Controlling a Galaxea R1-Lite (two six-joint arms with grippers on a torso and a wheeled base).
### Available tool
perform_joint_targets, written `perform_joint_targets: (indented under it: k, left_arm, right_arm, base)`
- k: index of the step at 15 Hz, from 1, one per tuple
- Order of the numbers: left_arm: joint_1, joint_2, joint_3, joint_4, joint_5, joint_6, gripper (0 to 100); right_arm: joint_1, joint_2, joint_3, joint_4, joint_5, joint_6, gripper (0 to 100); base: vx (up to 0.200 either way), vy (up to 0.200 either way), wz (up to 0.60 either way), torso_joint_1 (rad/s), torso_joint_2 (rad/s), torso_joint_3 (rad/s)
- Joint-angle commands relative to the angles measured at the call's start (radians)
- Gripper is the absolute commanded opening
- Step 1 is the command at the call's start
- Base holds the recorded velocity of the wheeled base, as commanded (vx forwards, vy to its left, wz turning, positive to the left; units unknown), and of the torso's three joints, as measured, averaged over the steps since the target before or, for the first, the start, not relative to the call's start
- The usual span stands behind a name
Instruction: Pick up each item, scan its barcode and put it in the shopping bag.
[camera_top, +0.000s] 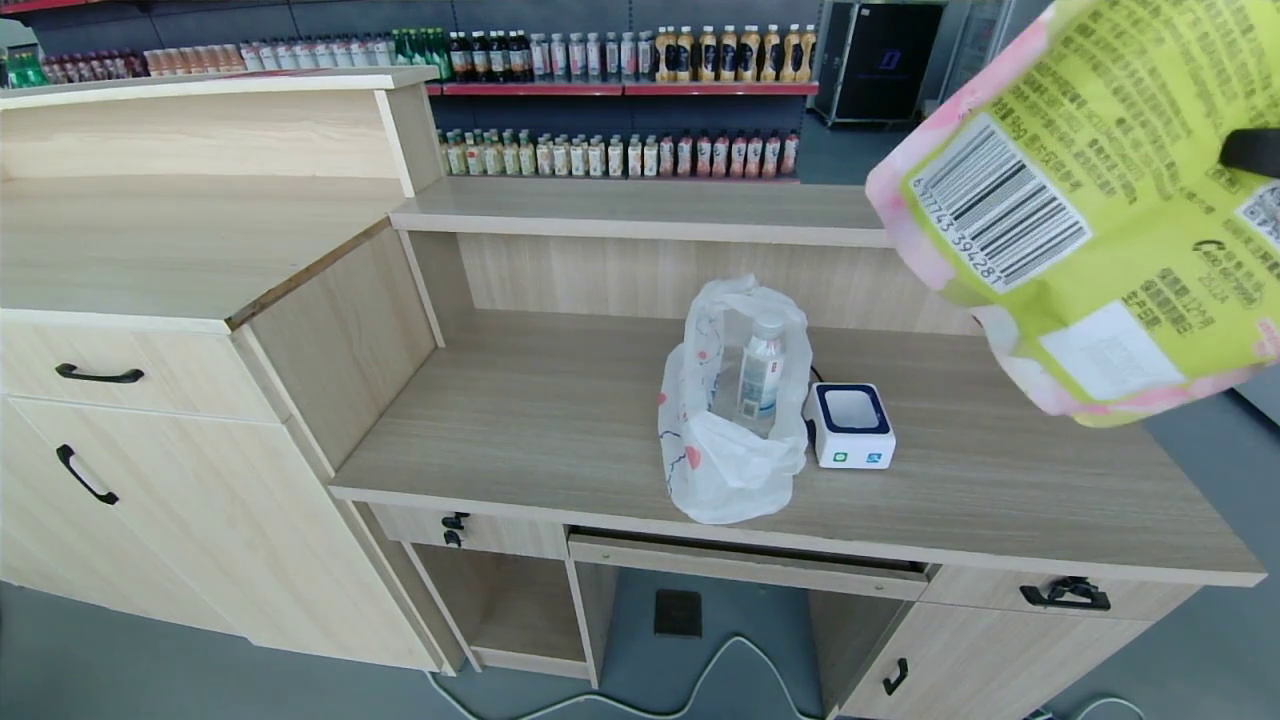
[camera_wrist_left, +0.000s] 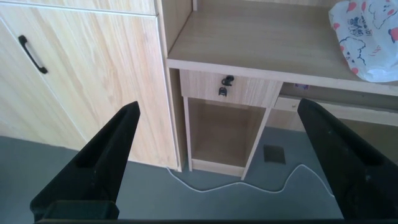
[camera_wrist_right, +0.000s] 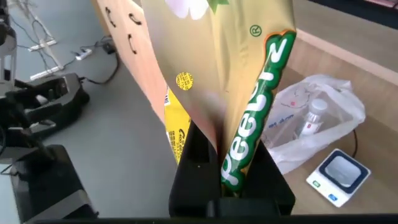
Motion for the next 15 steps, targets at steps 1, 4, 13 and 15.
perform_joint_targets:
  k: [1,4,13,15]
  left_arm:
    - [0.001,0.000,0.000,0.000,0.001,-0.001,100]
    - [0.001,0.000,0.000,0.000,0.001,-0.001,100]
    - [0.001,0.000,0.000,0.000,0.001,-0.001,100]
    - [0.001,0.000,0.000,0.000,0.001,-0.001,100]
  right_arm:
    - [-0.135,0.111,0.089,-0.127,-0.060,-0.071,0]
    - [-0.323,0.137,0.191,-0.244,-0.181,-0.207,0]
    - [-0.702,0.295,0.582,-0.973,-0.187,-0.457,0]
    - [-0.704,0.296,0.588,-1.000,-0.189,-0.474,0]
  base:
    - [0.000,0.000,0.00,0.000,0.00,0.000]
    - [0.000,0.000,0.00,0.000,0.00,0.000]
    - [0.000,0.000,0.00,0.000,0.00,0.000]
    - [0.000,0.000,0.00,0.000,0.00,0.000]
